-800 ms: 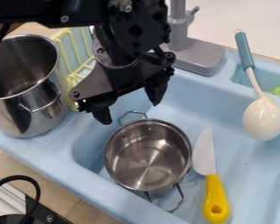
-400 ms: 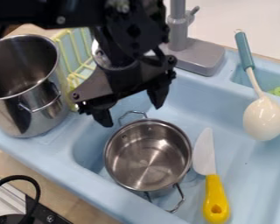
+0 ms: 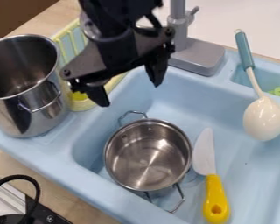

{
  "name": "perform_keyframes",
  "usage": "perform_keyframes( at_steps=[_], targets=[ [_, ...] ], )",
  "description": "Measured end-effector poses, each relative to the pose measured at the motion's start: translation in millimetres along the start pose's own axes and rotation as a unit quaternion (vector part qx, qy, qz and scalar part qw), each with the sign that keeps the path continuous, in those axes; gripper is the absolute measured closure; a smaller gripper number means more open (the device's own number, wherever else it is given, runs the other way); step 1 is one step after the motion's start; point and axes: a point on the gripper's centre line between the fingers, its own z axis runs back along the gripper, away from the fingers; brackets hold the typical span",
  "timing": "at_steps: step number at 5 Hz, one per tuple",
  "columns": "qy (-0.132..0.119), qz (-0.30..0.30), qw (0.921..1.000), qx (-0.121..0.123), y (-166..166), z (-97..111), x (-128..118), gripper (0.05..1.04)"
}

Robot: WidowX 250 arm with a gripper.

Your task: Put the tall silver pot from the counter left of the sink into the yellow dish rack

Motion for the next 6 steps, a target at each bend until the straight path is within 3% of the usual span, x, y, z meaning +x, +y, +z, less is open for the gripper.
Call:
perform_keyframes(
  at_steps=[2, 3, 4, 5, 6],
  targets=[
    [0.049, 0.003, 0.9988, -0.006, -3, 26, 13, 0.087],
    [0.079, 0.005, 0.9968, 0.011, 1, 38, 20, 0.087],
    [0.087, -0.025, 0.9954, 0.031, 9, 46, 29, 0.087],
    [0.072, -0.048, 0.9933, 0.076, 22, 48, 34, 0.087],
    [0.05, -0.081, 0.9901, 0.104, 28, 50, 37, 0.087]
  ],
)
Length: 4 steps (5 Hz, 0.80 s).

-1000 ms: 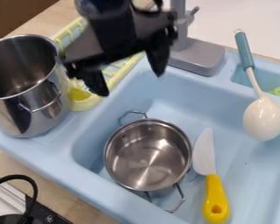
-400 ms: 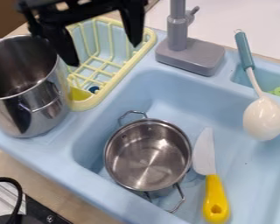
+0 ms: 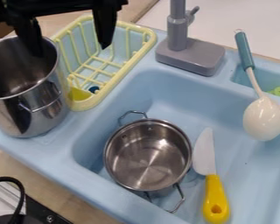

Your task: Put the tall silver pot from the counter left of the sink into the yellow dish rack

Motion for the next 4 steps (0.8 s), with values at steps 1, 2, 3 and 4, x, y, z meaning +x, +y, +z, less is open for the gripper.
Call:
perform_keyframes(
  at_steps=[1, 2, 3, 4],
  targets=[
    [0.003, -0.008, 0.9999, -0.008, 4, -6, -1, 0.087],
    [0.013, -0.016, 0.9994, -0.027, 7, -16, 3, 0.087],
    [0.013, -0.022, 0.9992, -0.029, 12, -27, 6, 0.087],
    [0.026, -0.023, 0.9985, -0.043, 14, -32, 10, 0.087]
  ],
)
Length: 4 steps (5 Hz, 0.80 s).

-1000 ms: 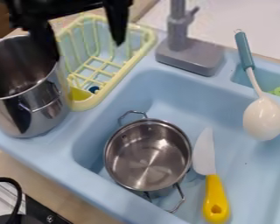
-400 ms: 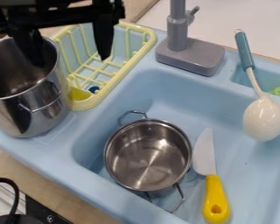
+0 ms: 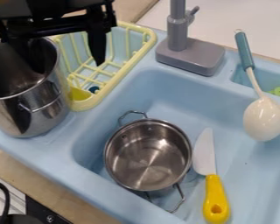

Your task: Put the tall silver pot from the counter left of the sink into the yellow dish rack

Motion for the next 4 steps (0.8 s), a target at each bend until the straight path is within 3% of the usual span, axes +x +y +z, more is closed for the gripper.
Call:
perform_keyframes(
  at_steps=[2, 3, 4],
  targets=[
    [0.038, -0.003, 0.9992, -0.01, -1, -34, 3, 0.114],
    [0.029, -0.002, 0.9991, -0.033, -2, -37, 5, 0.34],
    [0.013, -0.001, 0.9989, -0.044, -1, -37, 6, 0.627]
  ],
)
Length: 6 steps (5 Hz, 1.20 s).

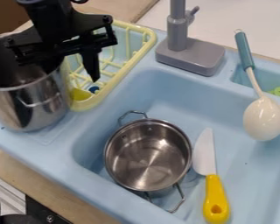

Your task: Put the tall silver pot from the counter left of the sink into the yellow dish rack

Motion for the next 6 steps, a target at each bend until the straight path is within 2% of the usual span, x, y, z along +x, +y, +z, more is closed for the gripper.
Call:
perform_keyframes(
  at_steps=[1, 2, 3, 4, 5, 6],
  targets=[
    [-0.014, 0.006, 0.9999, -0.002, 0, -1, 4, 0.878],
    [-0.025, 0.012, 0.9996, 0.009, 3, 1, 6, 0.994],
    [-0.018, 0.007, 0.9992, 0.035, 1, 1, 15, 1.027],
    [-0.025, 0.004, 0.9995, 0.021, -6, 6, 28, 1.027],
    [-0.031, -0.001, 0.9991, 0.029, -13, 2, 45, 1.027],
    [-0.047, -0.01, 0.9983, 0.034, -27, 0, 67, 1.027]
  ],
)
